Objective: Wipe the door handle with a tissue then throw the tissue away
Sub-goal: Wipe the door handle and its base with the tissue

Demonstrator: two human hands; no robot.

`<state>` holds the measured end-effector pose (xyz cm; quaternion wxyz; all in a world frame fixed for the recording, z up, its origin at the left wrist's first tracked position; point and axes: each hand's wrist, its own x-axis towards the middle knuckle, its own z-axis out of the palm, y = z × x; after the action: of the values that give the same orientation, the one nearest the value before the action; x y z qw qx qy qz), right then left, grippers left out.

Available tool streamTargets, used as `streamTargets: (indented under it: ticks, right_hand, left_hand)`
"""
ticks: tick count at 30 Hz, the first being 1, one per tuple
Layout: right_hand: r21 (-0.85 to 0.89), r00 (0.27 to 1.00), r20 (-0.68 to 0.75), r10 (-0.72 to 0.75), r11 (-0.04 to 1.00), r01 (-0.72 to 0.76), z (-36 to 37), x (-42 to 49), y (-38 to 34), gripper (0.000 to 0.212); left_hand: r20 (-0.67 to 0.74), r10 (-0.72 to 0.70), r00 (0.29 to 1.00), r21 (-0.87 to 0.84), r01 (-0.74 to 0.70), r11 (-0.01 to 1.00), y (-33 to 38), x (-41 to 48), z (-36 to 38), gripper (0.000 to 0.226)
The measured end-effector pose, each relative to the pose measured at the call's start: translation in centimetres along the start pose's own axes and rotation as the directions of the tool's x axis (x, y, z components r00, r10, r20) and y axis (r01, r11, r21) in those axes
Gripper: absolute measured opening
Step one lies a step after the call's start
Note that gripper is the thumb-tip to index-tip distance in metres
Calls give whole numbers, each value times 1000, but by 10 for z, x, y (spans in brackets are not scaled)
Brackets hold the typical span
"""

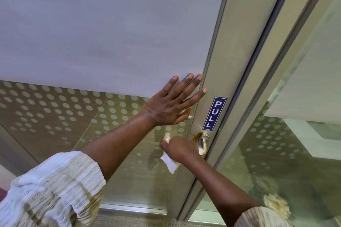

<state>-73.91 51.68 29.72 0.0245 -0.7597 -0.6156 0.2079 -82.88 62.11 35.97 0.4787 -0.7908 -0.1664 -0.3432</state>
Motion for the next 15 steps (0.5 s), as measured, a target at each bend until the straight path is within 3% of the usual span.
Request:
streamTargets:
  ticks: [2, 5, 9, 12, 15]
  right_hand:
    - [66, 998, 4, 55, 996, -55, -2, 5, -7, 46]
    - [-7, 999, -13, 36, 999, -36, 0, 5, -13, 31]
    - [52, 966, -248, 72, 997, -61, 16, -1, -20, 31]
    - [-136, 887, -432, -165, 984, 117, 30, -6, -14, 30]
    - [-296, 807, -452, -381, 917, 267, 36, -10, -1, 28]
  left_hand:
    - [-4, -2, 1000, -6, 2, 1000, 0, 0, 0, 75]
    - [4, 4, 1000, -6, -4, 1000, -1, 0, 1, 75]
    - [5, -2, 1000, -2, 2, 1000, 0, 0, 1, 75]
    - [-1, -3, 1000, -6, 3, 1000, -1, 0, 1, 75]
    - [-1, -8, 1000, -16, 8, 1000, -1, -1, 1, 75]
